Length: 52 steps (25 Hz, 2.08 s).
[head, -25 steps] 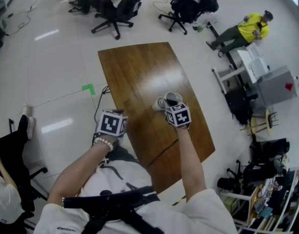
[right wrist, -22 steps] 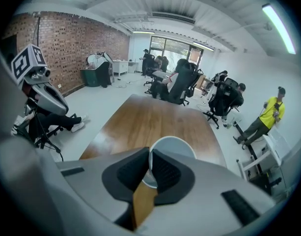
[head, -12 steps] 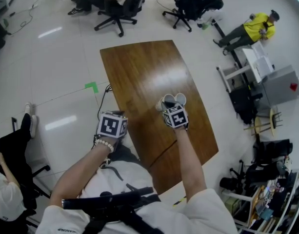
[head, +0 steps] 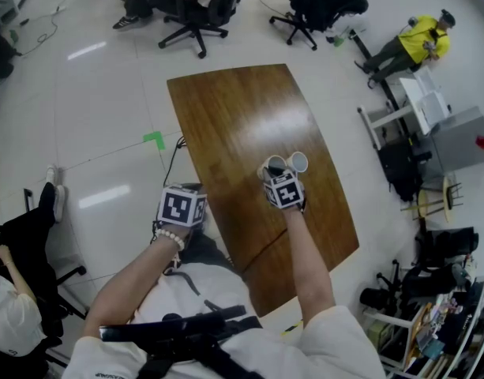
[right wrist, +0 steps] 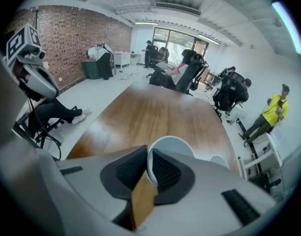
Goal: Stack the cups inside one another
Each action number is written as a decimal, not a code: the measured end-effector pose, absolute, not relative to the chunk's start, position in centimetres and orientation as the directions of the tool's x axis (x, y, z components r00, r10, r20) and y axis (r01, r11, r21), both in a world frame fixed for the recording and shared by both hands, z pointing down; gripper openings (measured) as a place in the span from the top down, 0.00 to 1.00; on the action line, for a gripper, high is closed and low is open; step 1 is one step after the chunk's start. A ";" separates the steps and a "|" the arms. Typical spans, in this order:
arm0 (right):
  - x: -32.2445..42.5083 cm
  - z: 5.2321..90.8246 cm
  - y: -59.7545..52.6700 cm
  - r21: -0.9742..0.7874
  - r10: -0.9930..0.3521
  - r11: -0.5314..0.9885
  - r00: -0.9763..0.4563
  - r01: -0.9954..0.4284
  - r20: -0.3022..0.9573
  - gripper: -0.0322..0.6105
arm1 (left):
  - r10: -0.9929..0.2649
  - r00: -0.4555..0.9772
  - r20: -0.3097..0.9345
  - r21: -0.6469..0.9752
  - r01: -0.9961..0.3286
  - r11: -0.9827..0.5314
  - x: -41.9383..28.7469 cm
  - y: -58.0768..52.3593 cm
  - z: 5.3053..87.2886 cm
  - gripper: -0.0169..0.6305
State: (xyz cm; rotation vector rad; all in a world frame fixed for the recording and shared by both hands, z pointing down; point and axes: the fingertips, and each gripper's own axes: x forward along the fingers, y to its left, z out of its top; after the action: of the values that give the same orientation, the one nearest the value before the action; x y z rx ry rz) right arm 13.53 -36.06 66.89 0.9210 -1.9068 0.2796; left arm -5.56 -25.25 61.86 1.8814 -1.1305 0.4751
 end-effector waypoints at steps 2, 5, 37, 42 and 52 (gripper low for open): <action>13.6 66.6 -36.2 0.204 -0.497 0.682 -0.240 -0.703 0.834 0.86 | -0.518 0.515 0.683 0.479 -0.851 -0.215 -5.7 -25.1 61.9 0.98; 13.6 65.7 -36.0 0.228 -0.519 0.675 -0.232 -0.702 0.823 0.85 | -0.518 0.516 0.683 0.478 -0.851 -0.218 -5.8 -24.9 61.9 0.98; 13.6 51.4 -25.4 -0.194 -0.853 0.262 -0.321 -0.945 0.411 0.83 | -0.679 0.549 0.488 0.462 -0.822 -0.332 -7.5 -24.2 56.0 0.98; 15.4 51.4 -25.9 -0.152 -0.858 0.249 -0.291 -0.956 0.424 0.83 | -0.657 0.571 0.492 0.434 -0.815 -0.383 -5.8 -24.3 55.6 0.98; 19.2 53.0 -28.2 -0.093 -0.833 0.236 -0.251 -0.967 0.493 0.75 | -0.632 0.582 0.512 0.414 -0.812 -0.412 -2.9 -26.1 55.3 0.98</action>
State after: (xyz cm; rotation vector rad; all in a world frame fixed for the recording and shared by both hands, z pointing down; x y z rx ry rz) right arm 19.16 -28.16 53.00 1.6649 -2.1744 0.5493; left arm -2.87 -26.10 55.34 2.1753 -1.1430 0.3654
